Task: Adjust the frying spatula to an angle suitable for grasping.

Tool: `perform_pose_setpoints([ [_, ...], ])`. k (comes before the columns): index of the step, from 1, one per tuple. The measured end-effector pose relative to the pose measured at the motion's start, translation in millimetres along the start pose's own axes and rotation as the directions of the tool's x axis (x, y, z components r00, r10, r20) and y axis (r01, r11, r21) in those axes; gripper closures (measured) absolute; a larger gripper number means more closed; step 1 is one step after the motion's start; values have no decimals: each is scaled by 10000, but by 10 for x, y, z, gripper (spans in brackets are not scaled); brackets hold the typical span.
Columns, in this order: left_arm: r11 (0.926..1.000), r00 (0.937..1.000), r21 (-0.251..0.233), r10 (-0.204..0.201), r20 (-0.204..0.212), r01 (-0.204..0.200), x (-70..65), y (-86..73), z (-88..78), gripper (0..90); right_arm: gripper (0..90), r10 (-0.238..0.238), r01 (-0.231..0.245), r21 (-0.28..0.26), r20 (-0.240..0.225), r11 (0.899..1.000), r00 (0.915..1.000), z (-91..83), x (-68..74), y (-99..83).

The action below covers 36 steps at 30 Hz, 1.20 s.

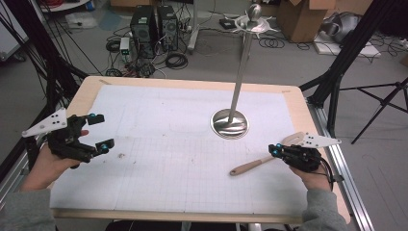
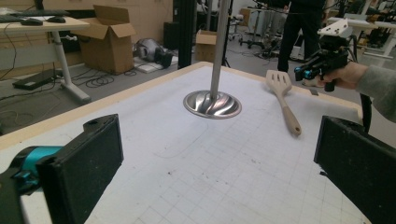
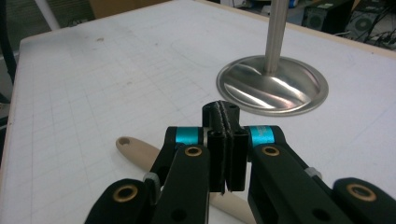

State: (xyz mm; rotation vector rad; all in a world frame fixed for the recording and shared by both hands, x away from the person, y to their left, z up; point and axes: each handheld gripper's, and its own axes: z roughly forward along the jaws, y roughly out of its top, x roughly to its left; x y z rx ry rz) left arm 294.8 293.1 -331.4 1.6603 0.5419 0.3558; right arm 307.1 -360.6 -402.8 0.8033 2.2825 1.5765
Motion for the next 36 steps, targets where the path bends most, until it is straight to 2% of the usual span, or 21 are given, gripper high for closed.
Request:
perform_pose_setpoints([
  [6, 9999, 10000, 104, 3, 19, -3, 3, -17, 20, 18, 900, 29, -28, 335, -25, 9994, 10000, 13, -86, -92],
  [10, 9999, 10000, 161, -36, 19, 35, 11, -31, 26, 17, 900, 259, -263, 518, 75, 9983, 9996, 23, -129, -134],
  [21, 9999, 10000, 157, 24, -34, -24, -8, -72, -2, 22, 900, 469, -549, 1283, 647, 9902, 9968, 92, -240, -201],
  [36, 9996, 9998, 253, -132, -162, 136, -1, -117, -26, 22, 900, 577, -790, 1879, 1164, 9790, 9915, 138, -345, -264],
])
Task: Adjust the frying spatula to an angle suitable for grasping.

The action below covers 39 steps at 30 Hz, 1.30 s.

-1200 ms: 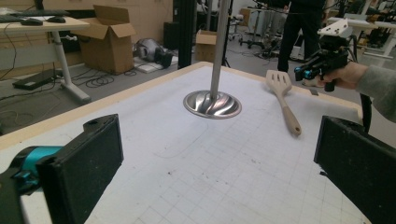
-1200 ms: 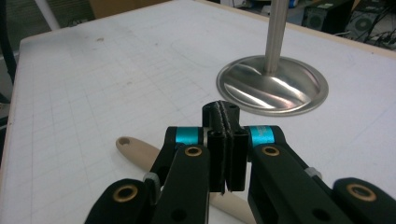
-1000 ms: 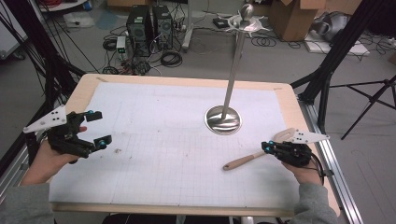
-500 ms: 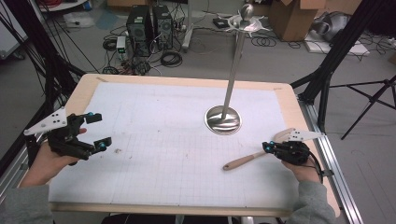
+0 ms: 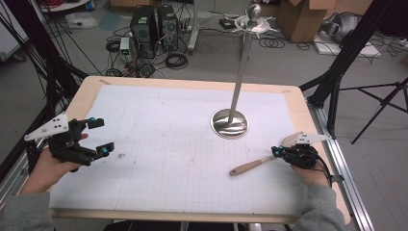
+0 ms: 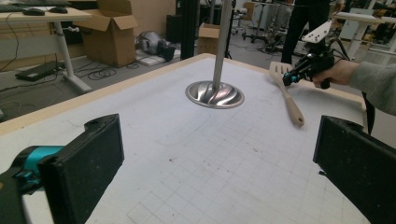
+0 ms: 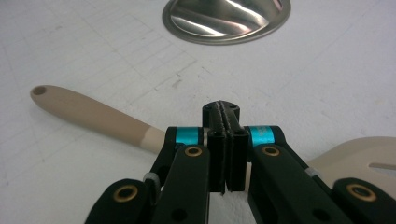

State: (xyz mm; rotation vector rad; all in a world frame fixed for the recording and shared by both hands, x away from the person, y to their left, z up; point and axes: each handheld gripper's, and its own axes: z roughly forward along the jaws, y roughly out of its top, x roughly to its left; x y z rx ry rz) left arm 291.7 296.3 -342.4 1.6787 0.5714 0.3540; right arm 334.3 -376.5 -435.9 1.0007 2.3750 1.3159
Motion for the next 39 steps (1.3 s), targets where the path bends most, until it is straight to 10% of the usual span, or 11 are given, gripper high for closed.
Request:
perform_pose_setpoints([
  [22, 9999, 10000, 125, -21, -76, 21, 4, -47, -50, 22, 900, 93, -169, 808, 937, 9966, 9956, 111, -59, -26],
  [39, 9998, 10000, 211, 1, -16, -1, -9, -44, -23, 22, 900, 871, -925, 437, 1138, 9947, 9897, 40, 41, -90],
])
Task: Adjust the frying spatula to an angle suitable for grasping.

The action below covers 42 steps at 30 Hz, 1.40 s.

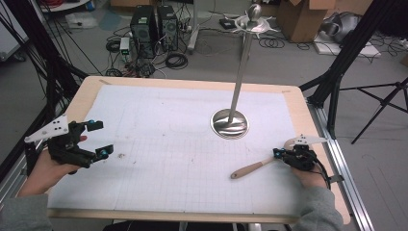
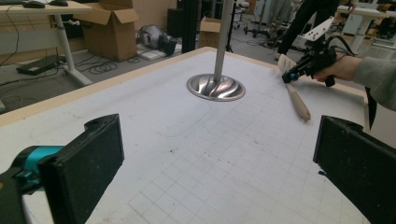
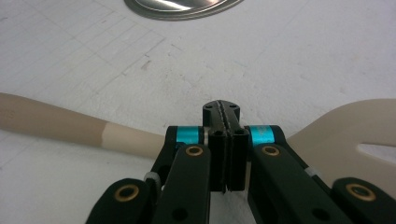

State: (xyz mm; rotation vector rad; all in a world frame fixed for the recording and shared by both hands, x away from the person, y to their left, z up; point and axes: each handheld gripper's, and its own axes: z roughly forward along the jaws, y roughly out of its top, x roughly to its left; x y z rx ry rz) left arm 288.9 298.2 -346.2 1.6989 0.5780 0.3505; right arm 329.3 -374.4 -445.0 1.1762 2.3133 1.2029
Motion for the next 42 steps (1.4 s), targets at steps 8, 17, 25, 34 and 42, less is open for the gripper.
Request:
perform_pose_setpoints([
  [8, 10000, 10000, 24, 12, -3, -12, 0, 1, 8, 22, 900, 53, -54, -164, -86, 9999, 9999, -63, 76, -78],
  [17, 10000, 10000, 97, 5, 73, -6, -4, 0, 42, 22, 900, 102, -107, -237, -212, 9997, 9997, -159, 179, -176],
  [25, 10000, 9999, 70, -7, 160, 6, 3, 10, 78, 22, 900, -245, 233, -301, -396, 9993, 9989, -223, 224, -216],
  [34, 10000, 9995, 11, -5, 319, 5, 37, 37, 140, 22, 900, -1470, 1357, -741, -1790, 9880, 9728, -373, 405, -311],
  [42, 9999, 9986, 118, 44, 535, -50, 57, 53, 255, 22, 900, -1746, 1581, -882, -2327, 9835, 9567, -432, 556, -334],
])
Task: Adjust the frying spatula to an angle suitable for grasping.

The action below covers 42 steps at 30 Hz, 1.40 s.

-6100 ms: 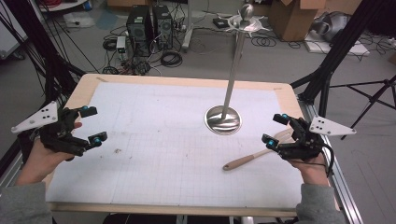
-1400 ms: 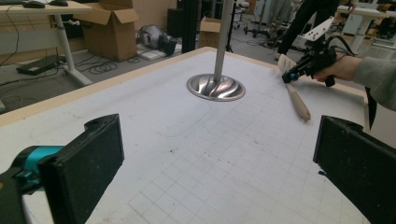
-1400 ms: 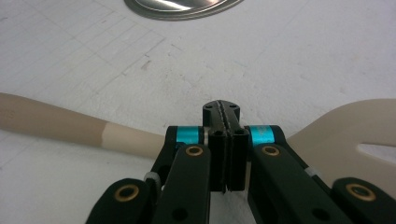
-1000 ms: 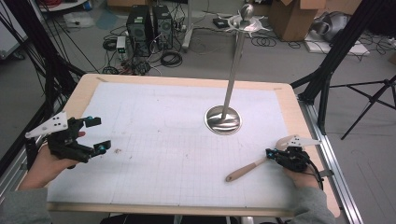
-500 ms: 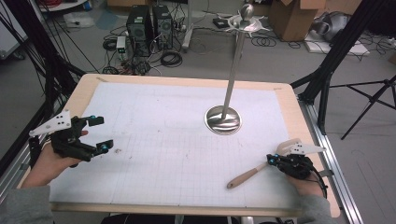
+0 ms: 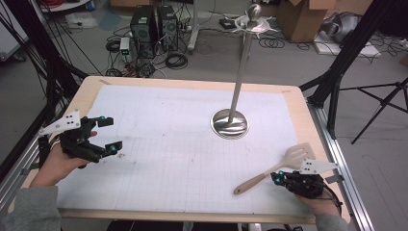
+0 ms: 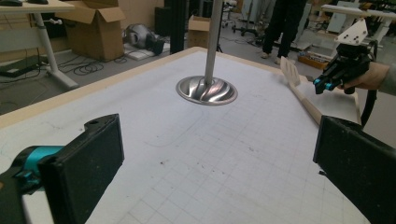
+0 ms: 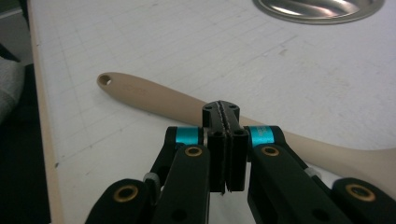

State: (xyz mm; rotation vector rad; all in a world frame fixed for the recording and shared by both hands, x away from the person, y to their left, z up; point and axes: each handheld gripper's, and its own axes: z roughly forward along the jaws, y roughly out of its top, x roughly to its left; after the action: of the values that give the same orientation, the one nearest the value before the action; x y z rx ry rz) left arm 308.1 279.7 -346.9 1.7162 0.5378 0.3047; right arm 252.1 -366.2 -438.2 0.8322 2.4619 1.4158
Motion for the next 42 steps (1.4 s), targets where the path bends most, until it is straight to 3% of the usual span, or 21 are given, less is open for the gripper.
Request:
perform_pose_setpoints([
  [2, 10000, 10000, 26, 14, 9, -14, 3, 0, 4, 22, 900, -23, 24, 32, -57, 10000, 10000, 15, 9, -3],
  [4, 9999, 9998, -92, 72, -185, -74, 6, 2, 6, 22, 900, 79, -65, 368, -384, 9993, 9992, 74, 39, -17],
  [7, 9997, 9997, -230, 67, -249, -73, 13, 11, -15, 22, 900, 53, -16, 769, -475, 9970, 9989, 133, 52, -23],
  [11, 9997, 9997, -239, 32, -244, -38, 16, 11, -26, 22, 900, 18, 24, 701, -592, 9975, 9982, 158, 54, -2],
  [16, 9999, 9998, -116, 26, -221, -29, 14, -5, -12, 22, 900, -300, 384, 1027, -820, 9940, 9962, 233, 83, 35],
  [19, 9999, 9997, -109, 9, -249, -12, 13, -13, -22, 22, 900, -520, 663, 1500, -974, 9865, 9939, 338, 115, 82],
  [27, 10000, 9995, -45, -5, -325, 3, 8, -27, -45, 22, 900, -366, 452, 1123, -771, 9926, 9963, 428, 97, 168],
  [35, 10000, 9988, -50, 5, -484, -7, -13, -34, -107, 22, 900, -773, 864, 1278, -747, 9880, 9942, 558, 123, 252],
  [42, 10000, 9982, -38, -26, -599, 24, -23, -50, -147, 22, 900, -642, 720, 1195, -681, 9902, 9956, 656, 116, 313],
])
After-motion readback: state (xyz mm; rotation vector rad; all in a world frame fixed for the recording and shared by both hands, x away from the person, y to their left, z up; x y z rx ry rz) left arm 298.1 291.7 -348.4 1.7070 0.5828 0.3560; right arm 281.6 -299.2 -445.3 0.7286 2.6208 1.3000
